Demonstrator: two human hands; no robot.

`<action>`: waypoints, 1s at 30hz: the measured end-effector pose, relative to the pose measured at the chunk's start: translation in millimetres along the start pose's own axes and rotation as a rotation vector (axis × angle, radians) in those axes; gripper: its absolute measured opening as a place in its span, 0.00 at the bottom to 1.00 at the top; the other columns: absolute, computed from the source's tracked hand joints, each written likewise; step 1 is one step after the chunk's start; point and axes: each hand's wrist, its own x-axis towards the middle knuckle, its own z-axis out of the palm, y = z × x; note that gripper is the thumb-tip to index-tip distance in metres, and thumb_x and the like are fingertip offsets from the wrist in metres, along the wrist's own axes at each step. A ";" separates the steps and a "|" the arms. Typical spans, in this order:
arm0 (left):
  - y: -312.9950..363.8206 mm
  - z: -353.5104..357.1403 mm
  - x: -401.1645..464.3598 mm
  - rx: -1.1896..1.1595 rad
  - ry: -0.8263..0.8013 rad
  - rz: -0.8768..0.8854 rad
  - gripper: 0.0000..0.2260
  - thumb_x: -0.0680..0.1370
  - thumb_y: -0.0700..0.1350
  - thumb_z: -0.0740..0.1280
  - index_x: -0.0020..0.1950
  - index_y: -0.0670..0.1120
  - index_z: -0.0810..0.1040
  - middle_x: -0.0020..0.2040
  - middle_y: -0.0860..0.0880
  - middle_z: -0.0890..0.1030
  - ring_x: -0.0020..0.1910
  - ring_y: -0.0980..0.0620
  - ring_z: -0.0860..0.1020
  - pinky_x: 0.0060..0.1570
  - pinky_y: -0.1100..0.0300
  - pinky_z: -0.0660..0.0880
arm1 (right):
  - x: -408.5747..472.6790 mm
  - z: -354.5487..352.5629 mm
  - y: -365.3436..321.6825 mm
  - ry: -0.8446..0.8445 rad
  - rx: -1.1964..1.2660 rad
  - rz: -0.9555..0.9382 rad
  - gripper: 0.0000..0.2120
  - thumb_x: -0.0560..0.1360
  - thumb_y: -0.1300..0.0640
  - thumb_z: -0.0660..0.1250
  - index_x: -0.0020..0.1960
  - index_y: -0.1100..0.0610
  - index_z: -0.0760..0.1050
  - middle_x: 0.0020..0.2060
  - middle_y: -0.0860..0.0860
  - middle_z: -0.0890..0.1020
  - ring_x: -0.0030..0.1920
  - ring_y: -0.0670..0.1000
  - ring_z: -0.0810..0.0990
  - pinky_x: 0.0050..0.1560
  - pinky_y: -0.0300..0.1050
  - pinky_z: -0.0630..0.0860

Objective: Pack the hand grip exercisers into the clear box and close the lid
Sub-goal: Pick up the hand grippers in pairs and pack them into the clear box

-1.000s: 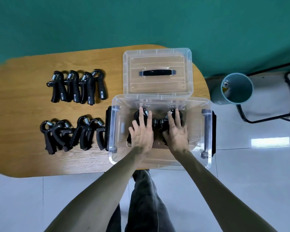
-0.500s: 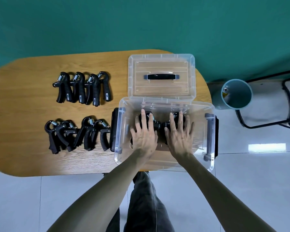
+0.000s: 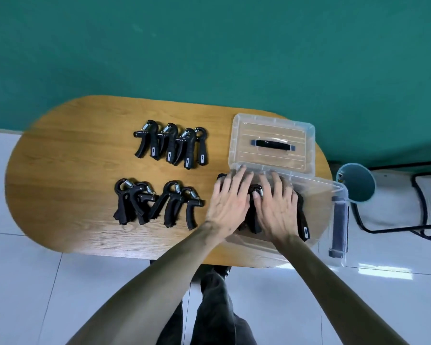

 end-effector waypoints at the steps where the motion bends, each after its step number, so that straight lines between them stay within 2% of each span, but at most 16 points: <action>1: -12.9 -6.2 -4.3 0.005 -0.013 -0.020 0.26 0.84 0.49 0.57 0.81 0.43 0.59 0.81 0.42 0.61 0.74 0.42 0.67 0.70 0.45 0.66 | 0.3 -3.9 -13.0 0.008 -0.018 -0.014 0.25 0.83 0.44 0.52 0.77 0.53 0.63 0.74 0.60 0.68 0.68 0.65 0.69 0.62 0.63 0.69; 4: -51.5 -21.6 -16.2 0.025 -0.092 -0.091 0.28 0.86 0.54 0.52 0.82 0.43 0.52 0.83 0.40 0.55 0.76 0.39 0.64 0.70 0.42 0.66 | 0.3 -8.5 -52.5 -0.026 -0.059 -0.023 0.27 0.83 0.42 0.51 0.79 0.53 0.60 0.76 0.62 0.65 0.72 0.67 0.67 0.67 0.64 0.67; 6: -77.1 -35.6 -24.5 0.037 -0.133 -0.142 0.29 0.85 0.57 0.47 0.82 0.43 0.53 0.83 0.40 0.53 0.75 0.39 0.65 0.68 0.42 0.67 | 0.5 -8.1 -80.7 -0.064 -0.073 -0.016 0.29 0.84 0.41 0.48 0.80 0.53 0.57 0.76 0.62 0.64 0.73 0.67 0.66 0.68 0.65 0.67; 9: -112.6 -54.1 -35.8 0.077 -0.132 -0.171 0.29 0.85 0.58 0.47 0.83 0.43 0.54 0.83 0.40 0.54 0.73 0.40 0.67 0.65 0.44 0.69 | 2.1 -7.0 -114.0 -0.084 -0.097 -0.035 0.28 0.85 0.41 0.48 0.81 0.53 0.55 0.77 0.63 0.62 0.74 0.68 0.64 0.70 0.66 0.66; 14: -174.8 -65.5 -67.3 0.061 -0.162 -0.248 0.28 0.86 0.57 0.48 0.82 0.44 0.55 0.83 0.41 0.55 0.74 0.40 0.66 0.67 0.43 0.68 | 10.0 -0.2 -174.2 -0.096 -0.101 -0.115 0.29 0.84 0.40 0.48 0.80 0.52 0.55 0.78 0.61 0.61 0.74 0.67 0.64 0.70 0.65 0.65; 20: -228.9 -45.6 -98.9 -0.015 -0.265 -0.392 0.27 0.86 0.56 0.46 0.83 0.46 0.50 0.84 0.43 0.51 0.78 0.40 0.60 0.73 0.42 0.62 | 26.2 29.6 -231.7 -0.138 -0.123 -0.208 0.27 0.85 0.43 0.50 0.79 0.54 0.56 0.78 0.62 0.61 0.73 0.67 0.65 0.67 0.65 0.67; 26: -276.8 -11.2 -122.3 -0.013 -0.278 -0.469 0.28 0.86 0.58 0.44 0.82 0.45 0.46 0.83 0.41 0.51 0.75 0.41 0.63 0.71 0.41 0.66 | 52.9 75.3 -258.9 -0.204 -0.115 -0.241 0.27 0.85 0.44 0.50 0.79 0.55 0.56 0.78 0.62 0.59 0.73 0.68 0.64 0.66 0.67 0.69; 30: -287.5 21.6 -133.8 -0.039 -0.322 -0.550 0.30 0.85 0.59 0.42 0.83 0.45 0.39 0.84 0.41 0.45 0.80 0.39 0.55 0.75 0.39 0.61 | 77.1 100.7 -272.7 -0.211 -0.110 -0.264 0.27 0.85 0.44 0.49 0.79 0.55 0.54 0.79 0.62 0.58 0.74 0.68 0.62 0.67 0.68 0.68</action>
